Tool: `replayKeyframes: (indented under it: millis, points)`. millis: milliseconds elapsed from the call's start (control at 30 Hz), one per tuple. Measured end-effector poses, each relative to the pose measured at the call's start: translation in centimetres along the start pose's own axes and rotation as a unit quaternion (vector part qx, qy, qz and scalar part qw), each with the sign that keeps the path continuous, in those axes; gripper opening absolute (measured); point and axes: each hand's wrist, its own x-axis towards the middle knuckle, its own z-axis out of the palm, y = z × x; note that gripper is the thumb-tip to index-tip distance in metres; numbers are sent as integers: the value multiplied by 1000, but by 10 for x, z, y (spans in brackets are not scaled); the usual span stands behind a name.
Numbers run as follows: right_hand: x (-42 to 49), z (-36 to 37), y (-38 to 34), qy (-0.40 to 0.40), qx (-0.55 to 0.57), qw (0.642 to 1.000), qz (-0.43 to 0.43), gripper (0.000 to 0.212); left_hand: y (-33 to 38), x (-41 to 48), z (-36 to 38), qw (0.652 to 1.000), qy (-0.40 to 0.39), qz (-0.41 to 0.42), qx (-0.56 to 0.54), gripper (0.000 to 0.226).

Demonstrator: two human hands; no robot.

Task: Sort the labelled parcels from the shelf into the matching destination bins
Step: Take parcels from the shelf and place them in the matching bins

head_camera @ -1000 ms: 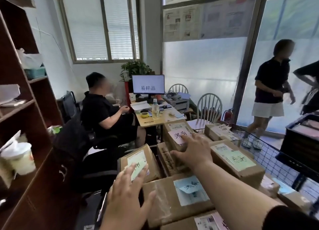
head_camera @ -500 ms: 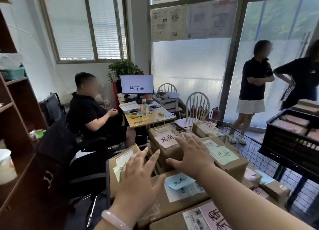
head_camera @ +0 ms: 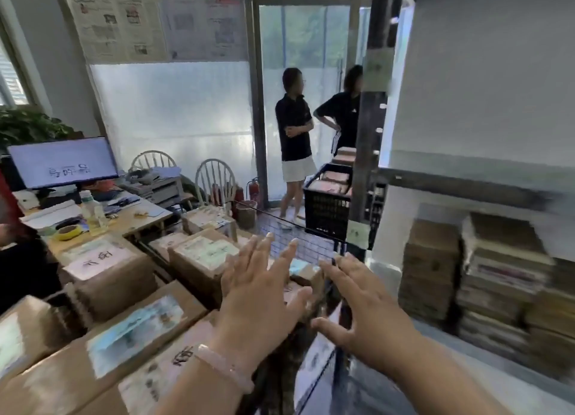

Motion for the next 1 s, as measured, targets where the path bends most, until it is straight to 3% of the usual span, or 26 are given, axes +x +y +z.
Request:
replayKeyframes:
  millis: [233, 467, 600, 867, 1000]
  points:
    - [-83, -51, 122, 20, -39, 993, 112, 84, 144, 8, 79, 990, -60, 108, -66, 69]
    - [-138, -86, 213, 94, 7, 971, 220, 76, 251, 13, 132, 976, -91, 161, -118, 68]
    - [-156, -104, 282, 156, 75, 921, 348, 76, 288, 17, 151, 971, -102, 172, -130, 66]
    - [-125, -123, 387, 125, 318, 779, 526, 87, 320, 16, 177, 973, -125, 151, -123, 61]
    - [-111, -108, 404, 80, 408, 716, 560, 92, 318, 12, 182, 974, -142, 136, -113, 60]
